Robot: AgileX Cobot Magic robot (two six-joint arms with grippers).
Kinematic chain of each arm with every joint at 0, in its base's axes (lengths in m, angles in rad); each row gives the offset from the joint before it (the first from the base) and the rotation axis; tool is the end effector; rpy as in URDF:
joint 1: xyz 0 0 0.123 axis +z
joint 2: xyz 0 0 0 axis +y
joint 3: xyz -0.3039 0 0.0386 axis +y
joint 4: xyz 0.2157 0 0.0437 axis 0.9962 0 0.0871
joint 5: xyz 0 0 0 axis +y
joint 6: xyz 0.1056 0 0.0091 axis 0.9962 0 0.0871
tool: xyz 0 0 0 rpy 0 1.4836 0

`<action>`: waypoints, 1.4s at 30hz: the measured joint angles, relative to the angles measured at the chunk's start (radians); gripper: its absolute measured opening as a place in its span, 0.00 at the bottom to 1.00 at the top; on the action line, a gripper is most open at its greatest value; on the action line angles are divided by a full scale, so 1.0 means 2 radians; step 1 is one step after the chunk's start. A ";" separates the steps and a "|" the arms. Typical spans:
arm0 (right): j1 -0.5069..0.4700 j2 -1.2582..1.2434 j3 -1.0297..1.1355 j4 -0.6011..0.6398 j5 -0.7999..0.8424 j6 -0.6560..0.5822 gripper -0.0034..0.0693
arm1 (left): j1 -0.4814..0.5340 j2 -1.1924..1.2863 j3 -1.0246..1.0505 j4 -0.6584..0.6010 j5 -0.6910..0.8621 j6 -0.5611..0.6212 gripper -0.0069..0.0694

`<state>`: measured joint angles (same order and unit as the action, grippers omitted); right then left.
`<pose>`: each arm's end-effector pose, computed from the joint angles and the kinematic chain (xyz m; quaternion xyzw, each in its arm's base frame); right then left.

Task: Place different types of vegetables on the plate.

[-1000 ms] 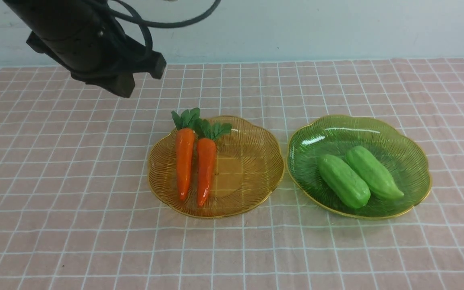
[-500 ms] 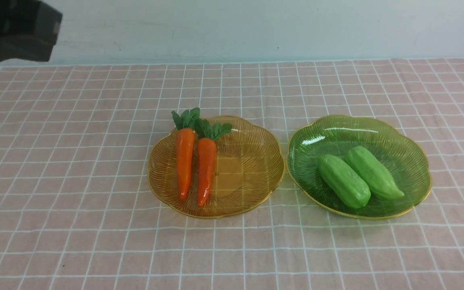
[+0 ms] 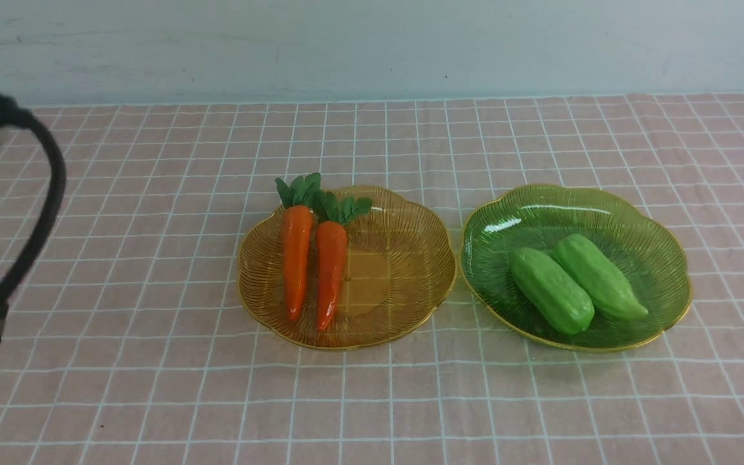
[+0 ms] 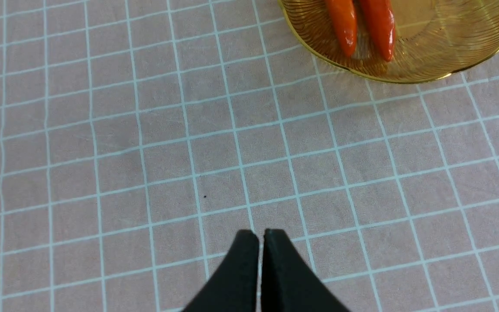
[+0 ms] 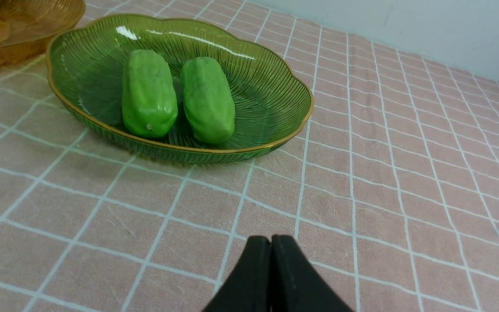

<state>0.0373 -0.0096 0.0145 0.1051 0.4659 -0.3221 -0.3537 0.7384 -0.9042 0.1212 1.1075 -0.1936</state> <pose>0.0097 0.0054 0.1618 -0.1227 0.8191 -0.0339 0.5594 0.0753 -0.0156 0.3554 0.0811 0.9313 -0.0366 0.3532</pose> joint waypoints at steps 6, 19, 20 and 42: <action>0.000 0.000 0.004 0.000 -0.023 0.082 0.03 | 0.000 0.000 0.001 0.000 -0.003 -0.004 0.09; 0.000 0.000 0.004 -0.001 -0.023 0.103 0.03 | 0.000 0.000 0.001 0.000 -0.006 -0.005 0.09; 0.000 0.000 0.004 -0.001 -0.023 0.103 0.03 | 0.000 0.000 0.001 0.000 -0.006 -0.005 0.09; -0.022 0.000 0.005 -0.001 -0.031 0.103 0.03 | 0.000 -0.059 0.001 0.049 0.054 0.010 0.09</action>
<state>-0.0074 -0.0096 0.0240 0.1040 0.4040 -0.1167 -0.3537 0.6211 -0.9030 0.2192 1.2153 -0.1740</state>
